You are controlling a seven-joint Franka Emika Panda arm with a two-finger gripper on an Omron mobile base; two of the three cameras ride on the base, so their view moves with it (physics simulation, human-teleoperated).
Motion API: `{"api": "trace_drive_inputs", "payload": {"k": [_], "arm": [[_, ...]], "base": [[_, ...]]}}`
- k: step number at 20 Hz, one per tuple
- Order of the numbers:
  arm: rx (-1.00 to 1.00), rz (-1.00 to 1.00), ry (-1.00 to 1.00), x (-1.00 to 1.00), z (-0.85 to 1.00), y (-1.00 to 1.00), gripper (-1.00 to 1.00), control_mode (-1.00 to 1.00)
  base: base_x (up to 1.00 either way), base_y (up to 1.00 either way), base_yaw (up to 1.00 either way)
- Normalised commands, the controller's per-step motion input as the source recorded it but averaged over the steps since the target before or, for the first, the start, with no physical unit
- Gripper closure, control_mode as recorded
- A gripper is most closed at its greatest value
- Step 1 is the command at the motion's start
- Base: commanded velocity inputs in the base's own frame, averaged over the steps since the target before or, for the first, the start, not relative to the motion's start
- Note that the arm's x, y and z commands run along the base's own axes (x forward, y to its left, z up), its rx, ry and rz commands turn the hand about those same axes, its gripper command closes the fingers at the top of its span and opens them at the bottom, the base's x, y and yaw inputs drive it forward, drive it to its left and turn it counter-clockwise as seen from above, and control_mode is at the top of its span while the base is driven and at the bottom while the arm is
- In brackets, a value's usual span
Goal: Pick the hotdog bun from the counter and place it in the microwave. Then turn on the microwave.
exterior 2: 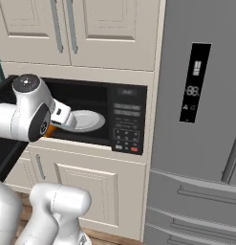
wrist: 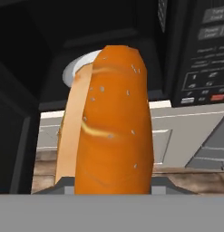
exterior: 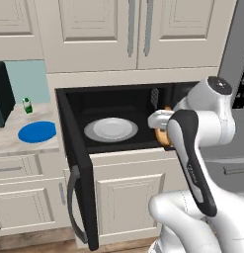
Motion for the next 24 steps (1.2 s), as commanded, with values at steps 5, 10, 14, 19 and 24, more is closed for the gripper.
{"api": "trace_drive_inputs", "payload": {"k": [5,10,14,19,24], "arm": [[0.04,0.05,0.0,0.72,-0.24,0.11,1.0,-1.0],[0.0,0.03,0.0,0.6,-0.3,0.29,1.0,-1.0],[0.0,0.0,0.0,0.53,-0.32,0.33,1.0,-1.0],[0.0,0.0,0.0,0.45,-0.3,0.24,1.0,-1.0],[0.0,0.0,0.0,0.41,-0.25,0.1,1.0,-1.0]], "base": [[0.0,0.0,0.0],[0.0,0.0,0.0],[0.0,0.0,0.0],[0.0,0.0,0.0],[0.0,0.0,0.0]]}}
